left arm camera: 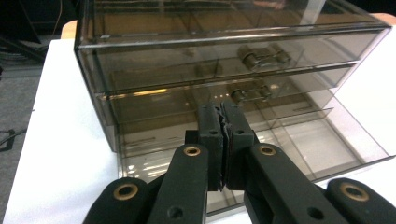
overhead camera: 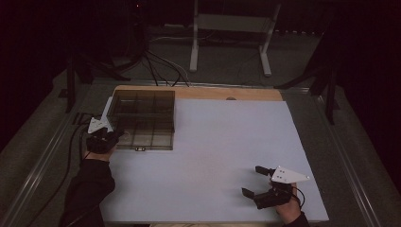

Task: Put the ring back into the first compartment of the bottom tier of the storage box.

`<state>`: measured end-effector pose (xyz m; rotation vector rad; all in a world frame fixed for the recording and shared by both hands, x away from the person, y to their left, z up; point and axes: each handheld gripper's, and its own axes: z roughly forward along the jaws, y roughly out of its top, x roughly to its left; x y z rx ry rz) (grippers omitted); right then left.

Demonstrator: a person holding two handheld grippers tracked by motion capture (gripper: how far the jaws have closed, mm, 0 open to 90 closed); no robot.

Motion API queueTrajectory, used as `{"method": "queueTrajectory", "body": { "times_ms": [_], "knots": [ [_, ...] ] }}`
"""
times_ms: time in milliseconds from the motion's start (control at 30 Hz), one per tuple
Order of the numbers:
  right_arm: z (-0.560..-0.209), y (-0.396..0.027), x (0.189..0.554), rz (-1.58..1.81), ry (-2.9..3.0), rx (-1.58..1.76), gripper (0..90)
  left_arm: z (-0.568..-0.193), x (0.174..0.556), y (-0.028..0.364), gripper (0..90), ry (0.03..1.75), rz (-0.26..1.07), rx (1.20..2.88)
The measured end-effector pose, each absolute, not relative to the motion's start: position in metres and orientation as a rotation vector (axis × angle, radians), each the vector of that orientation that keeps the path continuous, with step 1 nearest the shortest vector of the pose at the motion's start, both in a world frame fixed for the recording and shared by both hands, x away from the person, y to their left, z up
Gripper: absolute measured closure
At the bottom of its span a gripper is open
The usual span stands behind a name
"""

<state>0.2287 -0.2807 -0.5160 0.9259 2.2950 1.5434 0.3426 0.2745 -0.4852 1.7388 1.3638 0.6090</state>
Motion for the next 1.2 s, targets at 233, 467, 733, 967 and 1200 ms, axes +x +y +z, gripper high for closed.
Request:
{"method": "queueTrajectory", "body": {
  "times_ms": [233,467,733,967,1200],
  "knots": [
    [-0.516,-0.281,0.228,1.543,2.293,0.925,0.0,-0.491,0.347,0.279,90.0,1.392,0.603,1.725],
    [-0.516,-0.281,0.228,1.541,2.293,0.926,0.0,-0.497,0.35,0.283,90.0,1.419,0.595,1.72],
    [-0.516,-0.281,0.228,1.539,2.293,0.926,0.0,-0.504,0.355,0.284,89.9,1.446,0.569,1.736],
    [-0.516,-0.282,0.228,1.54,2.294,0.926,0.0,-0.507,0.357,0.282,89.9,1.457,0.572,1.755],
    [-0.516,-0.282,0.227,1.541,2.294,0.928,0.0,-0.506,0.356,0.281,84.3,1.487,0.616,1.77]
  ]
}}
